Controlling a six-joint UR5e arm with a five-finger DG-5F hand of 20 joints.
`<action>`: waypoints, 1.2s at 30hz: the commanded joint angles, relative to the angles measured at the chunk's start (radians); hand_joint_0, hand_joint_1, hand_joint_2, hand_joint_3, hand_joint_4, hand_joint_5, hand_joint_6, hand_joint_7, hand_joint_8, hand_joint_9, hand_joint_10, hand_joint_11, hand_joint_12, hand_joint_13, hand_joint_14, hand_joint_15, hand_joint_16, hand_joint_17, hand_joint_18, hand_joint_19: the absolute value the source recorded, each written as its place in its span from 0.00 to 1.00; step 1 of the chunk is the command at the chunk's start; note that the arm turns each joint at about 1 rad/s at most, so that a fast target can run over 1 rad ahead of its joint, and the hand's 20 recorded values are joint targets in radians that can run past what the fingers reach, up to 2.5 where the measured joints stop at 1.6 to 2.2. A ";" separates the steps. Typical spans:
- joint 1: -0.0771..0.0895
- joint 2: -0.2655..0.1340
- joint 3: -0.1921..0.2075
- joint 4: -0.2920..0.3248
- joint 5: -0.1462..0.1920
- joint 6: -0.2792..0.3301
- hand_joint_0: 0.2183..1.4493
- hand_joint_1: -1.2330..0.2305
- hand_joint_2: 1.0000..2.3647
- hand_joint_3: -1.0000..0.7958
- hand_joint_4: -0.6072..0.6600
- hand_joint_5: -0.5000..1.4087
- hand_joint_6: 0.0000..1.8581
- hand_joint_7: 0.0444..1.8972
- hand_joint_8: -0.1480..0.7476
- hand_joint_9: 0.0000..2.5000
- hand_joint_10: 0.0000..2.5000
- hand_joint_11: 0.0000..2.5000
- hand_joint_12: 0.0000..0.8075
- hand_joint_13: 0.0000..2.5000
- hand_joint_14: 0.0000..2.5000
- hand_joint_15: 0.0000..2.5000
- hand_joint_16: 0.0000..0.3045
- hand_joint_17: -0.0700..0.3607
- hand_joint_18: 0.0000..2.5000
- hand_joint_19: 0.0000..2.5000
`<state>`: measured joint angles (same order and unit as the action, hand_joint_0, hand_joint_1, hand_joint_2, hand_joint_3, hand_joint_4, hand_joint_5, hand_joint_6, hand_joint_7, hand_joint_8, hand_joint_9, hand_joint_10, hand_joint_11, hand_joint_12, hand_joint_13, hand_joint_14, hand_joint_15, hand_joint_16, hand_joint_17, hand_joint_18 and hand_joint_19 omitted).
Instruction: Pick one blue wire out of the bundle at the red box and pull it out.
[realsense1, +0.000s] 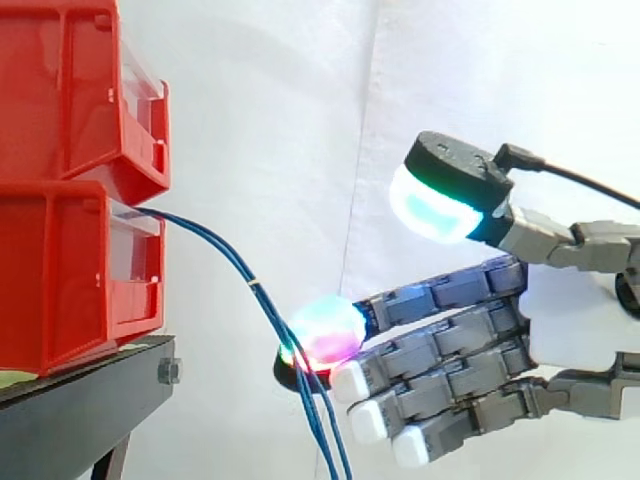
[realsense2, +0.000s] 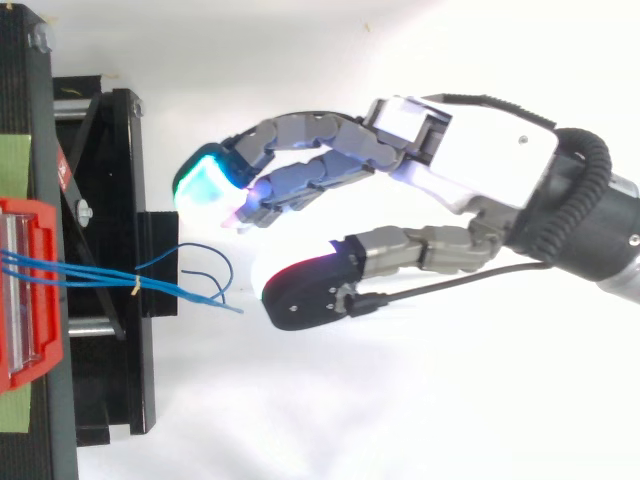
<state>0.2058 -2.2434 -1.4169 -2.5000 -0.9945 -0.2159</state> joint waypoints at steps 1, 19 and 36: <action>-0.002 -0.018 0.019 -0.002 -0.004 0.009 0.22 0.45 0.00 0.28 0.75 0.17 0.27 0.38 0.56 0.25 0.00 0.15 0.56 0.28 0.01 0.17 0.20 0.49 0.26 0.18; 0.009 -0.044 0.023 0.079 0.000 -0.043 0.23 0.45 0.00 0.28 0.75 0.17 0.27 0.38 0.55 0.25 0.00 0.14 0.57 0.28 0.01 0.16 0.20 0.48 0.26 0.18; 0.009 -0.150 0.130 0.079 -0.015 -0.003 0.25 0.41 0.00 0.28 0.78 0.18 0.27 0.43 0.54 0.25 0.00 0.14 0.56 0.23 0.00 0.13 0.20 0.47 0.24 0.17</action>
<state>0.2149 -2.3741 -1.3089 -2.4183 -1.0042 -0.2282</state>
